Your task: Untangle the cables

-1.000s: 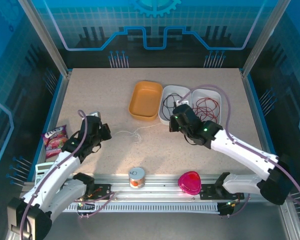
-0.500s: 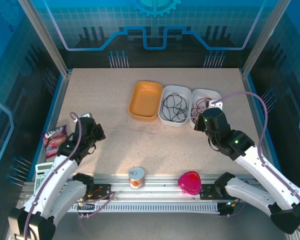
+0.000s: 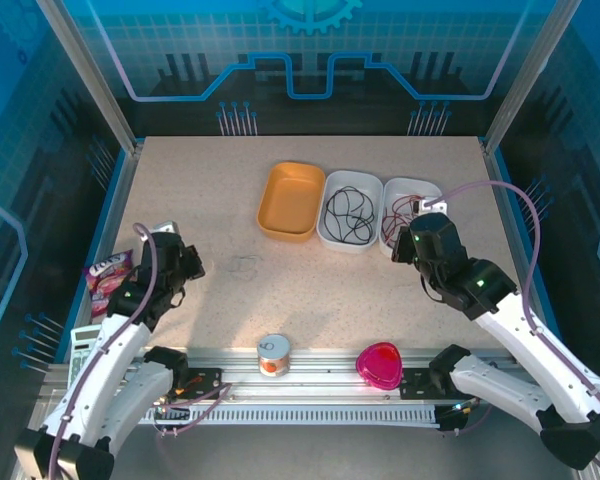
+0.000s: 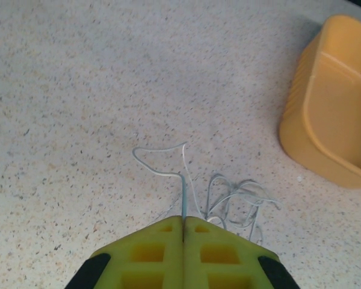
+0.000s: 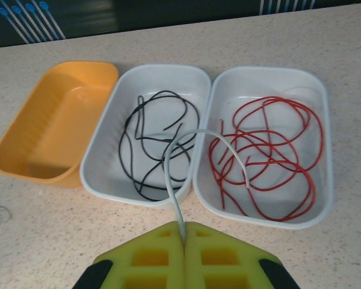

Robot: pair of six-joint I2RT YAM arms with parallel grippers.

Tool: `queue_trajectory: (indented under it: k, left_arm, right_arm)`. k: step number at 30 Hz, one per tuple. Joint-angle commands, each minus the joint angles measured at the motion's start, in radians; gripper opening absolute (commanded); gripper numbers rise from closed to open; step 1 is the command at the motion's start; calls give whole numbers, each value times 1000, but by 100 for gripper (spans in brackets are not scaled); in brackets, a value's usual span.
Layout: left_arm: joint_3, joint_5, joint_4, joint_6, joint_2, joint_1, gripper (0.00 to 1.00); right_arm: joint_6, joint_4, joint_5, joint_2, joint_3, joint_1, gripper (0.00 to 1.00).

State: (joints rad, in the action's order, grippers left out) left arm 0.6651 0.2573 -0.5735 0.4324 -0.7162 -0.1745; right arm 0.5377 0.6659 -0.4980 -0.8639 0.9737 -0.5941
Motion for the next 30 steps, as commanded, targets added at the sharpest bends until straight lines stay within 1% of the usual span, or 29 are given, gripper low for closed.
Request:
queue_trajectory:
  k: [1,3,5,6,10,16,22,27,30]
  left_arm:
    - [66,-72,-19,-67,34,9,0]
    - [88,-170,-4,-102,50,9,0]
    - [100,-240,16,-108,60,9,0]
    - [103,-258,23,-101,63,9,0]
    - [90,-258,37,-74,61,9,0]
    - [71,-315,78,-57,61,9,0]
    - [57,-331,75,-45,63,8,0]
    - [36,-342,83,-32,65,9,0]
    - [37,-345,81,-34,65,9,0]
  right_arm:
    - [-38,-21,124,-27,66,12,0]
    - [-66,-25,189,-64,124,10,0]
    - [-92,-30,234,-109,190,5,0]
    - [-111,-38,257,-134,223,0,0]
    - [-164,-86,322,-244,348,-26,0]
    - [-246,-130,362,-464,583,-59,0]
    - [-312,-139,350,-696,808,-60,0]
    - [-375,-189,336,-873,916,-59,0]
    - [-396,-167,344,-980,995,-59,0]
